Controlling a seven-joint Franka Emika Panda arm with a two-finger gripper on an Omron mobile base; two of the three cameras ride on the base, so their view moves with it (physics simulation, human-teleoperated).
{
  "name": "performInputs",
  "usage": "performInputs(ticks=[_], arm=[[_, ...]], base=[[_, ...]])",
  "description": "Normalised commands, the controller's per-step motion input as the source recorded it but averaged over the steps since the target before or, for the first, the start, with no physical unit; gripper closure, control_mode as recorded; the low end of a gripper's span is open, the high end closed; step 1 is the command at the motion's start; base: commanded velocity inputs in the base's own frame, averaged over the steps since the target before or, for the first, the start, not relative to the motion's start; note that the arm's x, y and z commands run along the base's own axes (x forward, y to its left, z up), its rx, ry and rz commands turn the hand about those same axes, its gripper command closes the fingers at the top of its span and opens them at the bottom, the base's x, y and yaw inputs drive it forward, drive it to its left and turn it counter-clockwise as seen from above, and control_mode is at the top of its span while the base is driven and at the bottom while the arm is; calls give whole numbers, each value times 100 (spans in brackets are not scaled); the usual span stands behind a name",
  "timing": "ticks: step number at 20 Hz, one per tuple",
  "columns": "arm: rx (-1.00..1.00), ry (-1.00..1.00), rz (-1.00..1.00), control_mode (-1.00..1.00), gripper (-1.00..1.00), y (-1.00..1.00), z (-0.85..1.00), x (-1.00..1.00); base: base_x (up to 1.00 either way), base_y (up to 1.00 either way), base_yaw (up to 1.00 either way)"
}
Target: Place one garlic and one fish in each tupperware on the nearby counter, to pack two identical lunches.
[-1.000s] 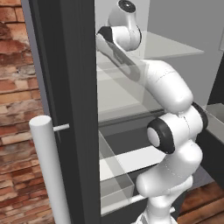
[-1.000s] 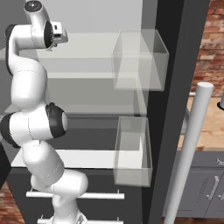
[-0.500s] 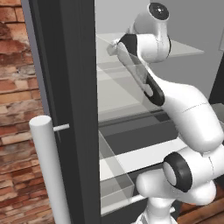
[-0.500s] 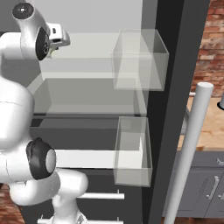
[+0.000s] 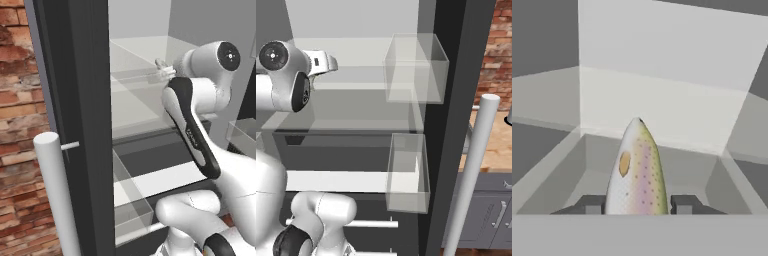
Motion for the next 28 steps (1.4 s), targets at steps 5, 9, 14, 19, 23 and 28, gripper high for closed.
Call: performInputs(ticks=[5,9,14,19,23,28], arm=[[2,-1,-1,-100,100,-33,3,-94],[0,0,-3,-100,100,-10,16,-72],[0,0,-4,-100,100,-10,15,-76],[0,1,-6,-100,100,-31,5,-69],[0,0,0,100,100,0,0,0],[0,0,0,100,100,0,0,0]], base=[[0,0,0],[0,0,0],[0,0,0],[0,0,0],[-83,-47,-5],[-86,-29,-11]])
